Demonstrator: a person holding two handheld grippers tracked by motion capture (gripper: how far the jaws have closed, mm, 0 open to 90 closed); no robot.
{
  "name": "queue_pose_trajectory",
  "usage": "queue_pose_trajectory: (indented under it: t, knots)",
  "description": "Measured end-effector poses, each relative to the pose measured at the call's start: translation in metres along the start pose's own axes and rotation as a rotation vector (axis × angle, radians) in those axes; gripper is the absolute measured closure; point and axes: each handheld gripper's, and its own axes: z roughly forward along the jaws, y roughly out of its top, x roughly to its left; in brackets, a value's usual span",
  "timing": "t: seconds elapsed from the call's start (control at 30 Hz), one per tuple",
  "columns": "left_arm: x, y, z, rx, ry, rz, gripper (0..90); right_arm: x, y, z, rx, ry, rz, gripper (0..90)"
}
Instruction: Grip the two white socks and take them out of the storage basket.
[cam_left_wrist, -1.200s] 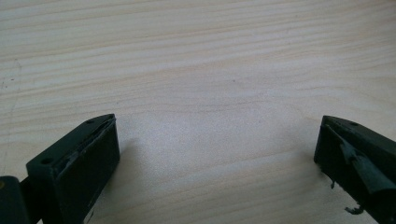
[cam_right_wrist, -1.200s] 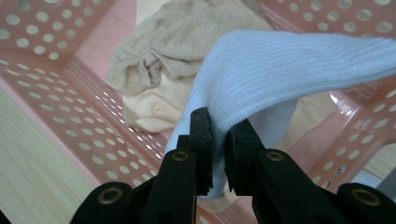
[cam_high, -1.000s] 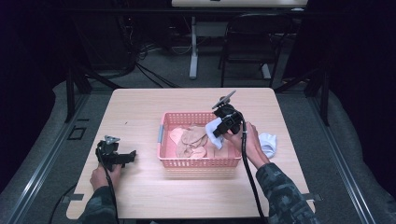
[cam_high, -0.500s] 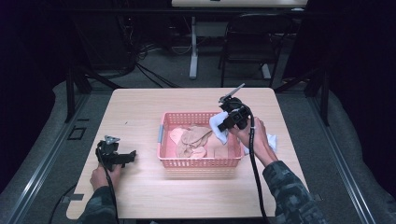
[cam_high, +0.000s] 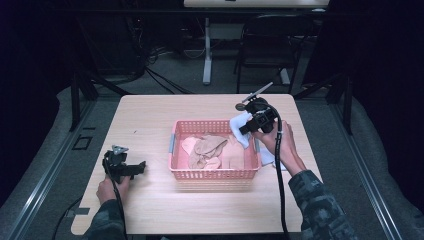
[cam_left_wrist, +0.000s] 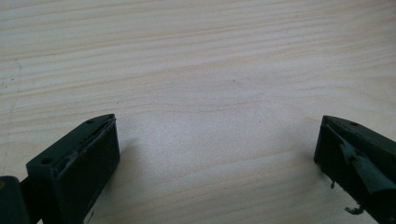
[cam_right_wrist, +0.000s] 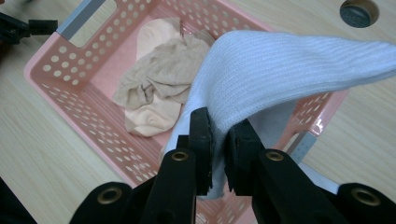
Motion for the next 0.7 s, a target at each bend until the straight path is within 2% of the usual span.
queue_pose_trajectory:
  t: [0.37, 0.4, 0.7]
  knots:
    - [0.000, 0.000, 0.000, 0.001, 0.000, 0.000, 0.0, -0.008, -0.003, -0.016, -0.035, -0.014, 0.018, 81.8]
    - [0.000, 0.000, 0.000, 0.001, 0.000, 0.000, 0.0, -0.009, -0.003, -0.018, -0.029, -0.014, 0.011, 81.8]
    - [0.000, 0.000, 0.000, 0.000, 0.000, 0.000, 0.0, -0.023, -0.010, -0.033, -0.056, -0.040, 0.042, 81.8]
